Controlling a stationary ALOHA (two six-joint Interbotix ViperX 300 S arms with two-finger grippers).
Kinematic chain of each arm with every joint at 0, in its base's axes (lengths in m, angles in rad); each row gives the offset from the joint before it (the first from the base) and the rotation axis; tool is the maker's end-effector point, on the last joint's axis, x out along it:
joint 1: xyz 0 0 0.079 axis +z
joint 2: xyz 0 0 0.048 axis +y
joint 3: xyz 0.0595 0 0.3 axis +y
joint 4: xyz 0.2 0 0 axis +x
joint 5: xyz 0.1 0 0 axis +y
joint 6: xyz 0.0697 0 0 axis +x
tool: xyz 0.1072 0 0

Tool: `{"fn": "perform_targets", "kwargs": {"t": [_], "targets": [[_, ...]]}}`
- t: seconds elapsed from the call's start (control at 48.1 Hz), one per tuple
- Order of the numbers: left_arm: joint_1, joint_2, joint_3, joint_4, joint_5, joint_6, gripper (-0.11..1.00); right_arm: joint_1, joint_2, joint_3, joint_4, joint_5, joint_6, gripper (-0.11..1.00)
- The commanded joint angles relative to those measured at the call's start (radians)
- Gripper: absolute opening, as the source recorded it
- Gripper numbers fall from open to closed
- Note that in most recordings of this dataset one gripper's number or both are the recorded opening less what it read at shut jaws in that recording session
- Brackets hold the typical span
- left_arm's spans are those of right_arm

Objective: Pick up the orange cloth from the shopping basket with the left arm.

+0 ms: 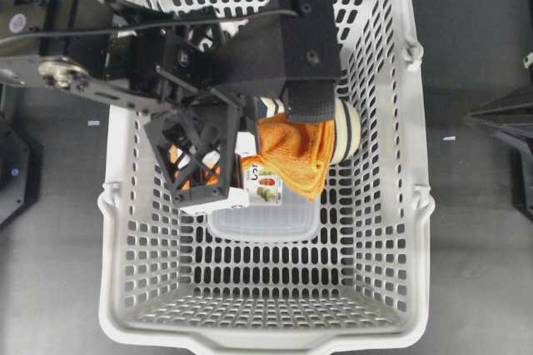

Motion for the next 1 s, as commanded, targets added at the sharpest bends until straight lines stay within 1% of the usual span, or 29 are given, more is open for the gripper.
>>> {"fn": "perform_targets", "kwargs": {"t": [0.0,0.978], "targets": [[0.003,-0.012,-0.02,0.003,-0.005,0.0,0.12,-0.002,0.005,-0.005,0.003,0.0,0.0,0.0],[0.008,-0.002,0.005,0.003,-0.005,-0.003,0.12,0.0,-0.029,0.012,0.003,0.009,0.0,0.0]]}}
